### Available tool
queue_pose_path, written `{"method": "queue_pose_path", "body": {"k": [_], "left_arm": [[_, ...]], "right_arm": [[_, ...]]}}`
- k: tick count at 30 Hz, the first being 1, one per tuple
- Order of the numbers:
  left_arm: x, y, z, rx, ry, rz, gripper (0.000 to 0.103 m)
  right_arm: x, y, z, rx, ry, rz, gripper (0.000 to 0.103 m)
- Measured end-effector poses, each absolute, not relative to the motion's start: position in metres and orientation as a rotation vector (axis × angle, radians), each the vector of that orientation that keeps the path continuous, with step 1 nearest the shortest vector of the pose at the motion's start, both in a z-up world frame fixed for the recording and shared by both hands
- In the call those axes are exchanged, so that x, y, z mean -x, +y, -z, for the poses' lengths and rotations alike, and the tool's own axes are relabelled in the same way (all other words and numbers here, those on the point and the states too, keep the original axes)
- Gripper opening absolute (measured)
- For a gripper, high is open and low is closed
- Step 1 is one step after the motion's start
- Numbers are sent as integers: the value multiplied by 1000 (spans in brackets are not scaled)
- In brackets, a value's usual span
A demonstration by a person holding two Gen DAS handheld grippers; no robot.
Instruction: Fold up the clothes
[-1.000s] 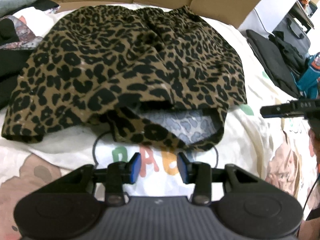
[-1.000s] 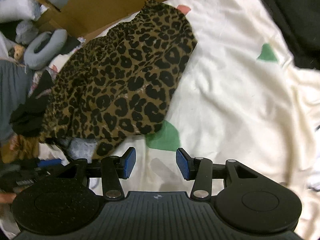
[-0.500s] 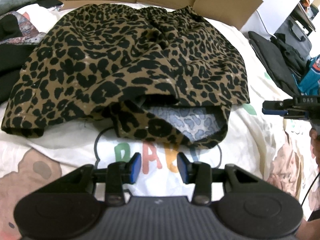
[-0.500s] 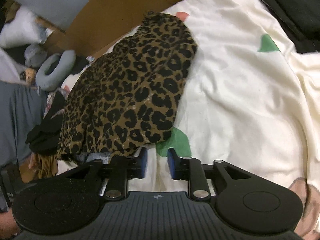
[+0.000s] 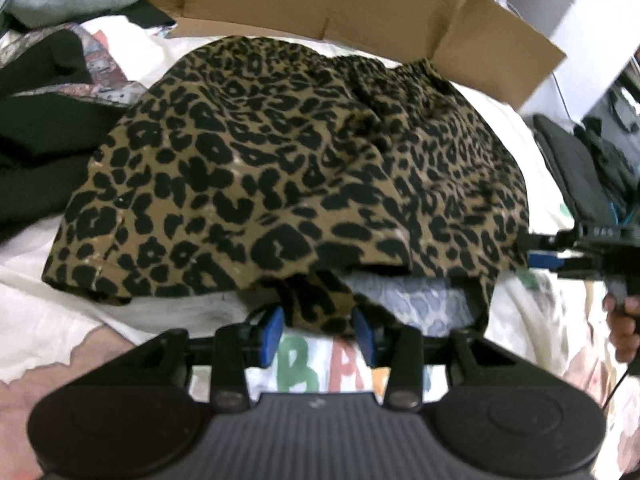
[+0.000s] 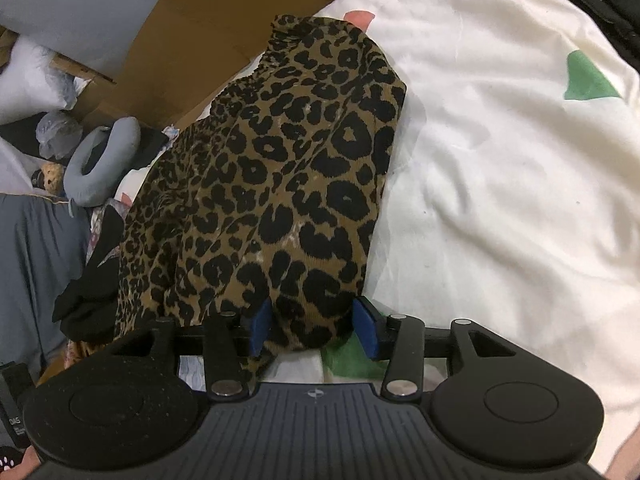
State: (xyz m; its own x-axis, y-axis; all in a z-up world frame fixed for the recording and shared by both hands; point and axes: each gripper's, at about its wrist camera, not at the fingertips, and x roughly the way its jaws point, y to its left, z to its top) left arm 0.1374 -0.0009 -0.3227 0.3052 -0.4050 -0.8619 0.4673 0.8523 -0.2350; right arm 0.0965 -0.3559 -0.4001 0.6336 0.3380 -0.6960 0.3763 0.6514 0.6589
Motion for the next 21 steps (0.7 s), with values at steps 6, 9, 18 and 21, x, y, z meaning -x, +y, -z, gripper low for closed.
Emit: {"method": "queue_pose_path", "body": {"k": [6,9,18,21], "left_arm": [[-146,-14,329,-101,1102,580,65],[-149,-19,333,-98,1102,579,62],[-146,-25,325,-36,1149,647,6],[-142,-29,313,6,1147,699,5]], "right_arm": [[-101,-361,405,-908,921,23,20],[-97,-362,397,-911,904,1,3],[-78,-380,354,-900,835,8,0],[-71,-392,338,-894,810,38,0]]}}
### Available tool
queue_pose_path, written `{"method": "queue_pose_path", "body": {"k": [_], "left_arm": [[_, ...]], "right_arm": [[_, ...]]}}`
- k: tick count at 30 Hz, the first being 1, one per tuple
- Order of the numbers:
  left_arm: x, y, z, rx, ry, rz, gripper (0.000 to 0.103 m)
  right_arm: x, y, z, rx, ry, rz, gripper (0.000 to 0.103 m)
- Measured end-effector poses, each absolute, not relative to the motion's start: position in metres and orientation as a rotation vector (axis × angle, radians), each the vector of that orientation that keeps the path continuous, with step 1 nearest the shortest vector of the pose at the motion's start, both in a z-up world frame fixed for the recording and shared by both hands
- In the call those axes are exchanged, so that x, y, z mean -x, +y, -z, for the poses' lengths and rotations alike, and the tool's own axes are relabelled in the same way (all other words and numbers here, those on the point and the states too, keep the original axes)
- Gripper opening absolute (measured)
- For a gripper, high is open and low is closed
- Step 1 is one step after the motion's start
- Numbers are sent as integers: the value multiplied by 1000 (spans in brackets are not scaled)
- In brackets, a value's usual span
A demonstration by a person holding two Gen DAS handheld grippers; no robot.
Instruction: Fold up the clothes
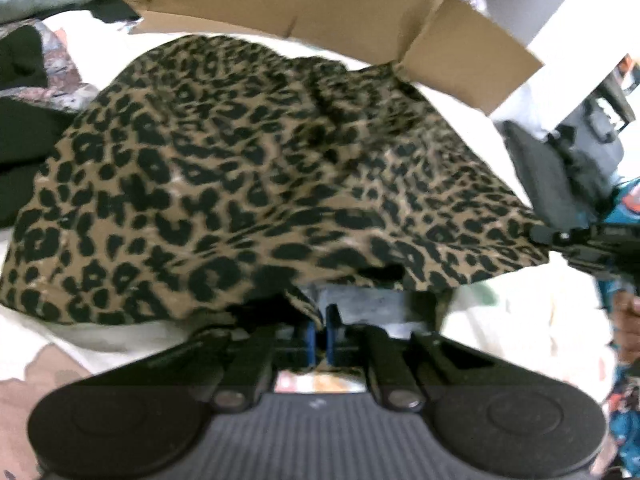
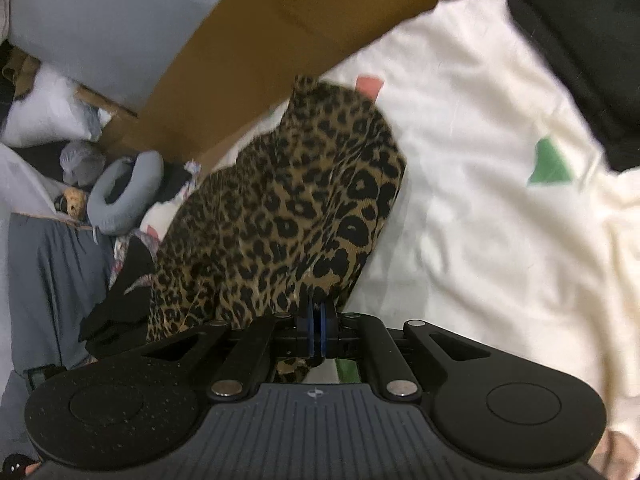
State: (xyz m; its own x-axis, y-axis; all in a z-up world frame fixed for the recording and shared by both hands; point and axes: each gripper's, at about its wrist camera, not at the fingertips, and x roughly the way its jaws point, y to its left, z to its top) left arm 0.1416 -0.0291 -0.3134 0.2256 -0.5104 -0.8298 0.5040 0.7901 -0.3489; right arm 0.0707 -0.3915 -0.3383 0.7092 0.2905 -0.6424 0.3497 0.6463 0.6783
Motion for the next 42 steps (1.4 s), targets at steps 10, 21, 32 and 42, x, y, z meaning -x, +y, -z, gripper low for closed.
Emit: {"method": "queue_pose_path", "body": {"k": [10,21,32,42], "left_arm": [[-138,-39,267,112,1064,832,5],[-144,-13,282,131,1071,715,4],[-137,7,304,106,1115,645,5],[-132,4,310,78,1118,650,5]], "right_arm": [[-56,-432,294,-842,750,142,0],[-68,-416,312,-761,860,119,7],[-49,-413,354,-714,938,181,41],[-57,-423,377,-737,955,224,48]]}}
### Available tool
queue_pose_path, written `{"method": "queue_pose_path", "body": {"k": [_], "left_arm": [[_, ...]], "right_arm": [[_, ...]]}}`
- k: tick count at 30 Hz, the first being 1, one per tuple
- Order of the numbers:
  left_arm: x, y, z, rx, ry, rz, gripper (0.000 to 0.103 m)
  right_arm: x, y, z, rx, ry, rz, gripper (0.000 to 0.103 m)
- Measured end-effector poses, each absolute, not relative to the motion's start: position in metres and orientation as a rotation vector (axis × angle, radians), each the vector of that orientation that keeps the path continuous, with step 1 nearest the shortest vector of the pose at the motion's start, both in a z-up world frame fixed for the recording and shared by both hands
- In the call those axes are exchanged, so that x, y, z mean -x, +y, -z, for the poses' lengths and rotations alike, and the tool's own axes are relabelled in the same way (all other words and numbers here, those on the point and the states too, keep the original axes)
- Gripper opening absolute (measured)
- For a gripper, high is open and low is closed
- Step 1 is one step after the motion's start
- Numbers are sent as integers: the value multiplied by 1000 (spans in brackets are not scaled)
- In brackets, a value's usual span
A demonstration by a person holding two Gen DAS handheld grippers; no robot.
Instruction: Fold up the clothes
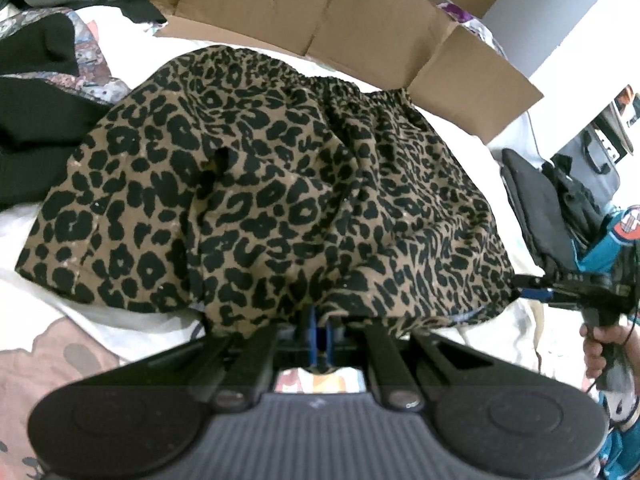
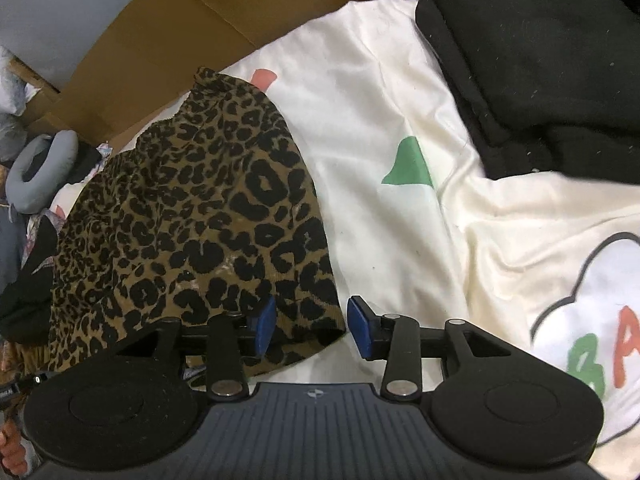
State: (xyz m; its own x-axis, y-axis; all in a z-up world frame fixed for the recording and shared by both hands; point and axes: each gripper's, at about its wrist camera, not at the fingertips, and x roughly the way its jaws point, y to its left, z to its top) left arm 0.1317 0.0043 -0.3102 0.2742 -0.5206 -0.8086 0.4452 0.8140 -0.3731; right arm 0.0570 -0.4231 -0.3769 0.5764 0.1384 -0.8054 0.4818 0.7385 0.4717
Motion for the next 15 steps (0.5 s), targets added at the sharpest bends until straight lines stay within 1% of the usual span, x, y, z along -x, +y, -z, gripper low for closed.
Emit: {"method": "queue_pose_path", "body": {"k": [4,5,6,7,8,15], "left_arm": [[-129,3,311,59,1118,660,5],[-128,2,311,54,1120,664,5],[-128,2,311,49,1122,667,5],[-127,1,310,46,1124,671,5],[-127,0,310,43,1125,675,5],[-125,-13,300,54,1114,707,4]], "right_arm": [[-70,-420,384,-747,970,201,49],[-73,-419,384,-738,977,194,46],[-75,-418,384,-731,983,187,38],[-76,-417,382,-724,987,179,15],[-77,-416,381,-717,991,172,4],[-67,-426,358,-723,966,171,2]]}}
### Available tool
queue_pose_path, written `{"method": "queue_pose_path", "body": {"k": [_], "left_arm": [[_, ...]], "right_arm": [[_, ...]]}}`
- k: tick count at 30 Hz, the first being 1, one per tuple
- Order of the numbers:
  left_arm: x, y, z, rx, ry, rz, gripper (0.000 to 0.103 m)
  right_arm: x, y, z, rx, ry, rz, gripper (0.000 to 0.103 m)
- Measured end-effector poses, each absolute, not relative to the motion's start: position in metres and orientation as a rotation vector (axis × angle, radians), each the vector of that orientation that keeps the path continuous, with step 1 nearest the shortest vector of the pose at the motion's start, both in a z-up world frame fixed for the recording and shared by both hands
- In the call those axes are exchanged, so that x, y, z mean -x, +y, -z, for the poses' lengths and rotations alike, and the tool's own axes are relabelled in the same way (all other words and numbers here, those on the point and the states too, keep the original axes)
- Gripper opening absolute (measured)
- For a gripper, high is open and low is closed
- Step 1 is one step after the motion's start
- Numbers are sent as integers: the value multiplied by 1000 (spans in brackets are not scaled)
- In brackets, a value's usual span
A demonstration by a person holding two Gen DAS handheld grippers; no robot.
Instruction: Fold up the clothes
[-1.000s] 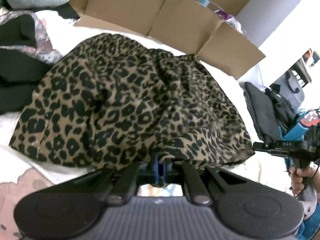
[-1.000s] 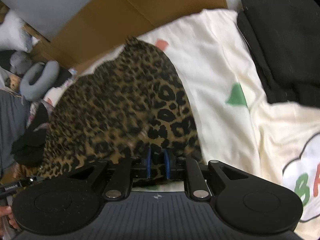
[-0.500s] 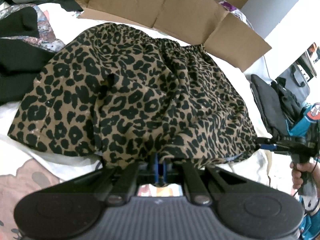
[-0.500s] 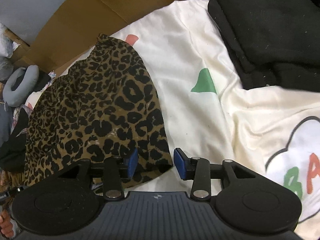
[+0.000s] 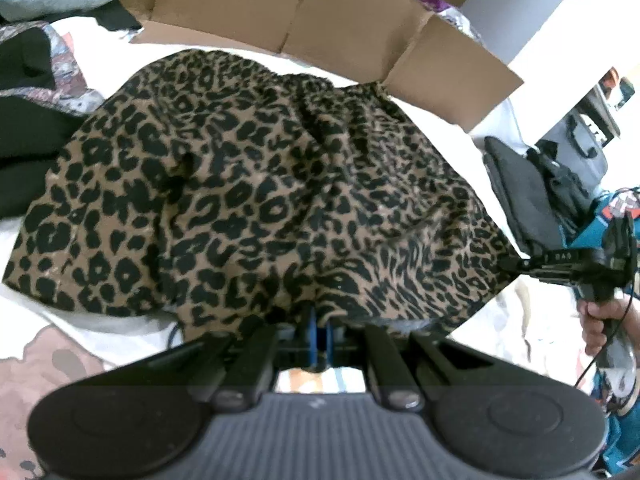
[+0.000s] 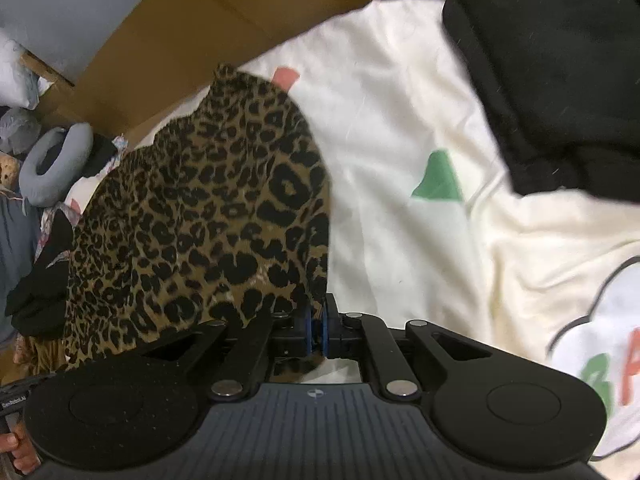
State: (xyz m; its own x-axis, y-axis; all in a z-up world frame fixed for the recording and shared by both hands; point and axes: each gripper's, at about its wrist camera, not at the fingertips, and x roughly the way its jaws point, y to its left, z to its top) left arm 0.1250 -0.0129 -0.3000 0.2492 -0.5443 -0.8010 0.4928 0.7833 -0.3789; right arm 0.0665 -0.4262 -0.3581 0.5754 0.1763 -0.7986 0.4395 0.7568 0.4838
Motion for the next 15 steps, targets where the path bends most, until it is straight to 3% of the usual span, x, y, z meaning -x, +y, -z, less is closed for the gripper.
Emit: {"method": "queue_pose_path", "body": {"k": [15], "left_arm": [[-110,-31,274,117,1084,805,4]], "right_arm": [[-51,-471,296,-728,862,240,2]]}}
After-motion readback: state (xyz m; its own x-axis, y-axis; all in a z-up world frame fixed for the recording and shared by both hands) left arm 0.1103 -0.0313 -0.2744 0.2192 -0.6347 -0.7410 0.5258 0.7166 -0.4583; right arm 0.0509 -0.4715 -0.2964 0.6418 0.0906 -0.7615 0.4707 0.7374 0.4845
